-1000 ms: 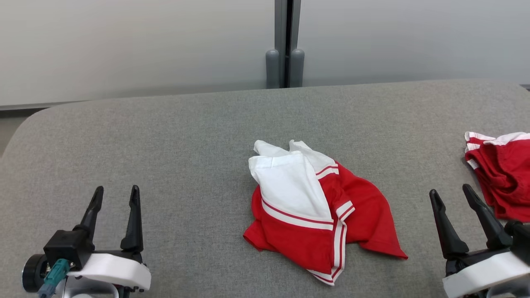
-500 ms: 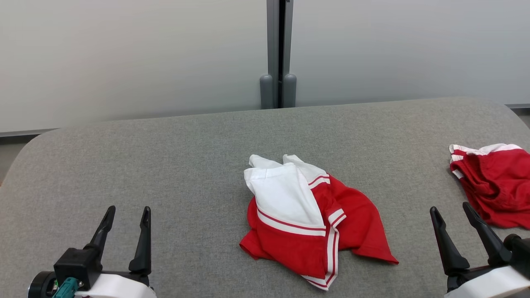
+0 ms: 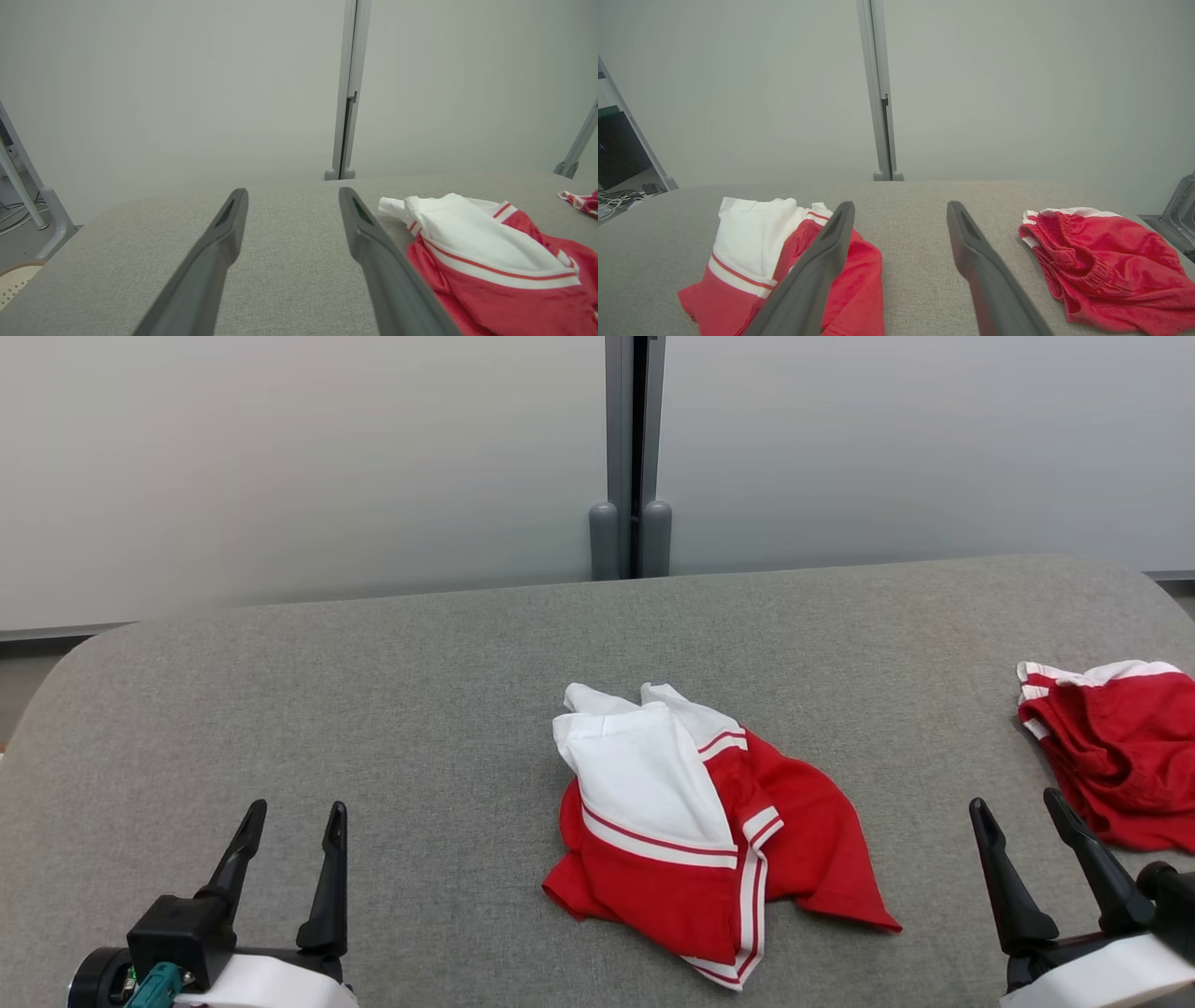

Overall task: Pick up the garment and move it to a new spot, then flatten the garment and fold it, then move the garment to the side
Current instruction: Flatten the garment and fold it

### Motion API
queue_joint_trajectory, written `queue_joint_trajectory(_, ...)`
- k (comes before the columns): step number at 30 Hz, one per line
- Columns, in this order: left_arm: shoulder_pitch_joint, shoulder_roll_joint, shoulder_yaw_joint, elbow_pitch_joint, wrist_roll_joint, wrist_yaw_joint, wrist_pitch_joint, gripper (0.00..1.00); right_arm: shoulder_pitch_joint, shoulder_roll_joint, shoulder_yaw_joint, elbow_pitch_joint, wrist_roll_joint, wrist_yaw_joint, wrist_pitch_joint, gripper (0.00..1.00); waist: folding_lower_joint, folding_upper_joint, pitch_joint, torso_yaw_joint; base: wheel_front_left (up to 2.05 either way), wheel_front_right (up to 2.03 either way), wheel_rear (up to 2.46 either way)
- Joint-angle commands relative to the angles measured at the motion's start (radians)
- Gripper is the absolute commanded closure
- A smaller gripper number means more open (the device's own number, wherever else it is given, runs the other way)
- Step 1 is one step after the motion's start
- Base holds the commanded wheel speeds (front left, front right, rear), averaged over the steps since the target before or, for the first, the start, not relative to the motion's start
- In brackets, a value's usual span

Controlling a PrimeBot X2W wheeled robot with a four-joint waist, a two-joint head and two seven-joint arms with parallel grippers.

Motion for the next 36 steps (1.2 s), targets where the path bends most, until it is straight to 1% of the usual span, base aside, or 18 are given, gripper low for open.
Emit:
queue_joint_trajectory(1, 0.008, 0.004, 0.001, -0.005, 0.0, 0.005, -0.001, 0.0, 0.008, 0.003, -0.004, -0.005, -0.002, 0.0, 0.006, 0.0, 0.0, -0.0001, 0.0, 0.0, 0.0, 0.0, 0.0)
queue_joint_trajectory(7, 0.004, 0.0, -0.005, -0.01, -0.001, 0.01, 0.002, 0.0, 0.008, 0.006, 0.006, -0.008, 0.001, 0.0, 0.012, 0.0, 0.0, -0.0001, 0.005, 0.002, 0.0, 0.0, 0.0)
queue_joint_trajectory(11, -0.028, -0.004, -0.016, -0.016, 0.009, 0.006, -0.002, 0.0, -0.005, -0.009, 0.052, -0.002, 0.009, 0.0, 0.033, 0.0, 0.0, -0.0001, 0.025, 0.02, 0.0, 0.0, 0.0)
queue_joint_trajectory(17, -0.087, -0.025, -0.042, -0.017, 0.025, 0.0, -0.016, 0.0, -0.042, -0.028, 0.192, 0.043, 0.057, 0.0, 0.076, 0.0, 0.0, -0.0001, 0.084, 0.07, 0.0, 0.0, 0.0)
queue_joint_trajectory(19, -0.106, -0.039, -0.048, -0.014, 0.024, -0.004, -0.028, 0.0, -0.064, -0.03, 0.249, 0.069, 0.084, 0.0, 0.088, 0.0, 0.0, -0.0001, 0.104, 0.088, 0.0, 0.0, 0.0)
queue_joint_trajectory(23, -0.142, -0.057, -0.059, 0.0, 0.031, -0.011, -0.047, 0.0, -0.134, -0.054, 0.35, 0.133, 0.13, 0.0, 0.11, 0.0, 0.0, -0.0001, 0.148, 0.123, 0.0, 0.0, 0.0)
queue_joint_trajectory(27, -0.173, -0.074, -0.068, 0.02, 0.038, -0.018, -0.065, 0.0, -0.203, -0.068, 0.403, 0.202, 0.162, 0.0, 0.129, 0.0, 0.0, -0.0001, 0.184, 0.152, 0.0, 0.0, 0.0)
queue_joint_trajectory(28, -0.18, -0.077, -0.069, 0.023, 0.039, -0.02, -0.068, 0.0, -0.22, -0.069, 0.415, 0.208, 0.17, 0.0, 0.122, 0.09, 0.0, -0.0001, 0.193, 0.158, 0.0, 0.0, 0.0)
queue_joint_trajectory(29, -0.185, -0.078, -0.069, 0.029, 0.04, -0.02, -0.072, 0.0, -0.234, -0.069, 0.422, 0.211, 0.182, 0.0, 0.111, 0.53, 0.0, -0.0001, 0.198, 0.161, 0.0, 0.0, 0.0)
queue_joint_trajectory(30, -0.19, -0.08, -0.07, 0.036, 0.04, -0.02, -0.075, 0.0, -0.242, -0.072, 0.429, 0.213, 0.189, 0.0, 0.102, 0.65, 0.0, -0.0001, 0.202, 0.163, 0.0, 0.0, 0.0)
queue_joint_trajectory(31, -0.195, -0.082, -0.07, 0.04, 0.039, -0.021, -0.079, 0.0, -0.251, -0.076, 0.434, 0.209, 0.194, 0.0, 0.092, 1.0, 0.0, -0.0001, 0.206, 0.164, 0.0, 0.0, 0.0)
queue_joint_trajectory(36, -0.209, -0.088, -0.059, 0.054, 0.043, -0.018, -0.089, 0.0, -0.291, -0.1, 0.421, 0.15, 0.19, 0.0, 0.019, 1.0, 0.0, -0.0001, 0.214, 0.147, 0.0, 0.0, 0.0)
